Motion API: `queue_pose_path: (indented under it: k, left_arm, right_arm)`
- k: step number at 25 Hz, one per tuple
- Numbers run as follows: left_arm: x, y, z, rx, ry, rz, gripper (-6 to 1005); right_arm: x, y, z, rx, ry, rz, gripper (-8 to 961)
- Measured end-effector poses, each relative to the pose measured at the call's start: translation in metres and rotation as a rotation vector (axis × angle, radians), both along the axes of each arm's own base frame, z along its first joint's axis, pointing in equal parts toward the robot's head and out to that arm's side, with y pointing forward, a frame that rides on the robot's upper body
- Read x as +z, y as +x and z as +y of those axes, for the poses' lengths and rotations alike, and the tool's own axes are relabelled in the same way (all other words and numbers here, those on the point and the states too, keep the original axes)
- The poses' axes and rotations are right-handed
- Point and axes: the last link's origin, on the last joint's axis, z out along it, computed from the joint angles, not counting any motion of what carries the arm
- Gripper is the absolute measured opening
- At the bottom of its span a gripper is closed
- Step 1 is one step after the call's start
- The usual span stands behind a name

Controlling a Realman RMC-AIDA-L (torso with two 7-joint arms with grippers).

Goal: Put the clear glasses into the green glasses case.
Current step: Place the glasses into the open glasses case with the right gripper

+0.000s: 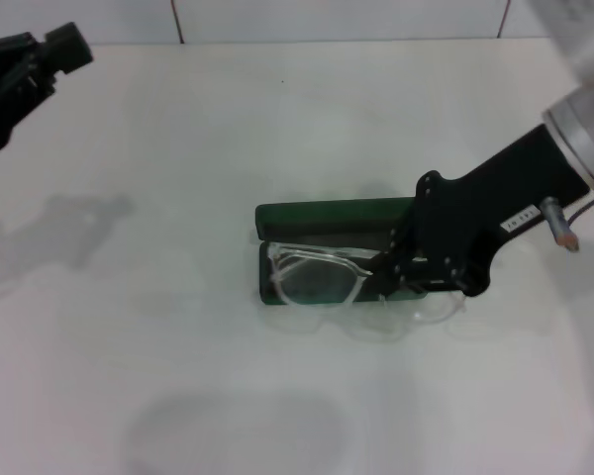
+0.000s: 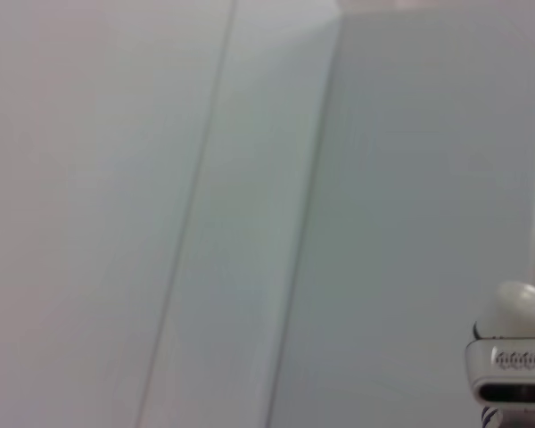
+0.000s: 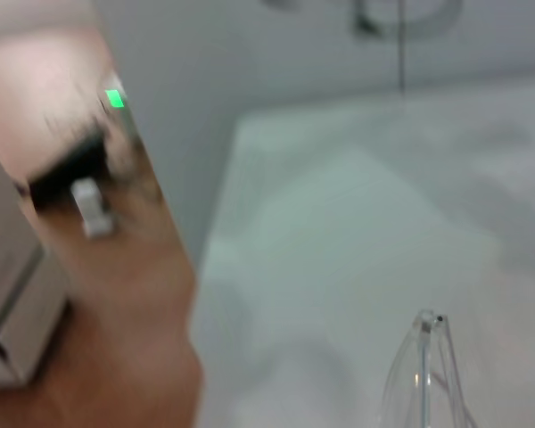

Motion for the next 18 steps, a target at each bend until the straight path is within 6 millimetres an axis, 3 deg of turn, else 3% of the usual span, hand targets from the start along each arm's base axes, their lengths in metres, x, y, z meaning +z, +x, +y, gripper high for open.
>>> queue_pose_path:
  k: [6,18]
  left_arm:
    - [-0.002,-0.006,-0.004,0.030,0.018,-0.011,56]
    - [-0.008,-0.011,-0.009,0.059,0.018,-0.032,55]
  right_arm:
    - [-0.016,-0.022,0.018,-0.026,0.008,-0.235,59]
    - [-0.053,-0.030,0.030,0.053,0.001,-0.427,59]
